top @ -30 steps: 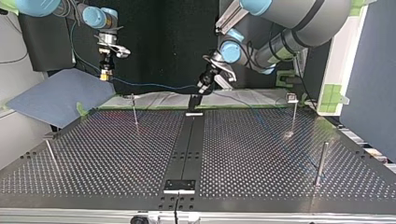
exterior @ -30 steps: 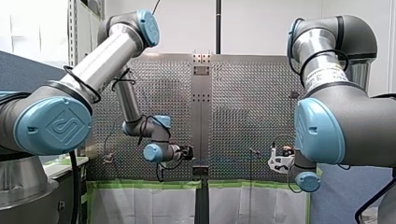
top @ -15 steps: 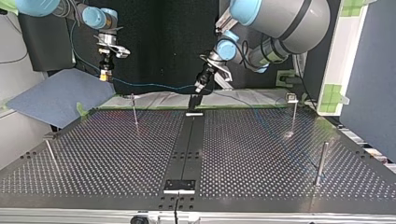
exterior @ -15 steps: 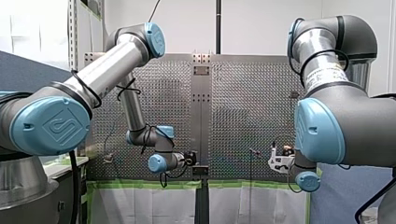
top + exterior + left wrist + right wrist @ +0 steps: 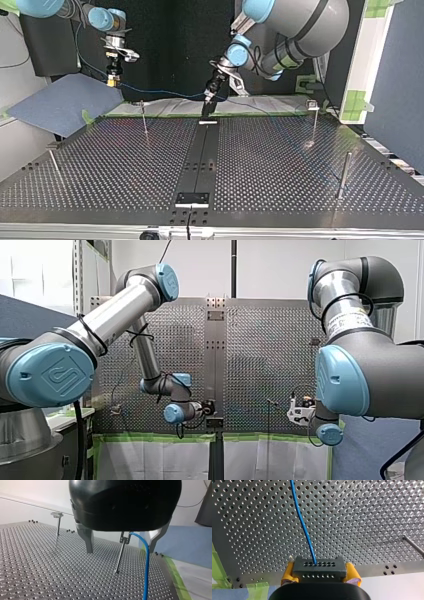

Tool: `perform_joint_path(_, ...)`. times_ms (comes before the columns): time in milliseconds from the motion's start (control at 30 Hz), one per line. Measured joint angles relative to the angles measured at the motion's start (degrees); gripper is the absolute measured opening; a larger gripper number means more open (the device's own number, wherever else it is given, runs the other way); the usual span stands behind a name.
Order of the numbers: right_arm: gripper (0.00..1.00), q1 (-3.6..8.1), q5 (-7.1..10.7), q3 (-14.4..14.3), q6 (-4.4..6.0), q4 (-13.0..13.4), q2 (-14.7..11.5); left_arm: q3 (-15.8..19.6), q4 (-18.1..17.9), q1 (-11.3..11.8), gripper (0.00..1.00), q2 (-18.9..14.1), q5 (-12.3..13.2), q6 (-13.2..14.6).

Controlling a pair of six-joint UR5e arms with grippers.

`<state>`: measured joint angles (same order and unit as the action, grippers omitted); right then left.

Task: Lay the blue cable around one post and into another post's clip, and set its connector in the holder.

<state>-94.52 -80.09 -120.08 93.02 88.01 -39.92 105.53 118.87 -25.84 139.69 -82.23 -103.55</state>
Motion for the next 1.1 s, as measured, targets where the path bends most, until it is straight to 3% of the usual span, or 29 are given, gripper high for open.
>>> perform_joint_path(200, 0.18, -0.02, 0.0, 0.0, -0.02, 0.0, 0.0, -0.2, 0.0, -0.4, 1.0, 0.0, -1.9, 1.7)
perform_joint_path(733, 0.18, -0.06, 0.0, 0.0, -0.02, -0.2, 0.0, -0.9, 0.9, -0.4, 1.0, 0.0, -9.3, 9.7)
perform_joint_path(1100, 0.18, -0.07, -0.04, 0.0, -0.1, -0.2, 0.0, -0.9, 0.4, -0.5, 1.0, 0.0, -10.2, 15.0)
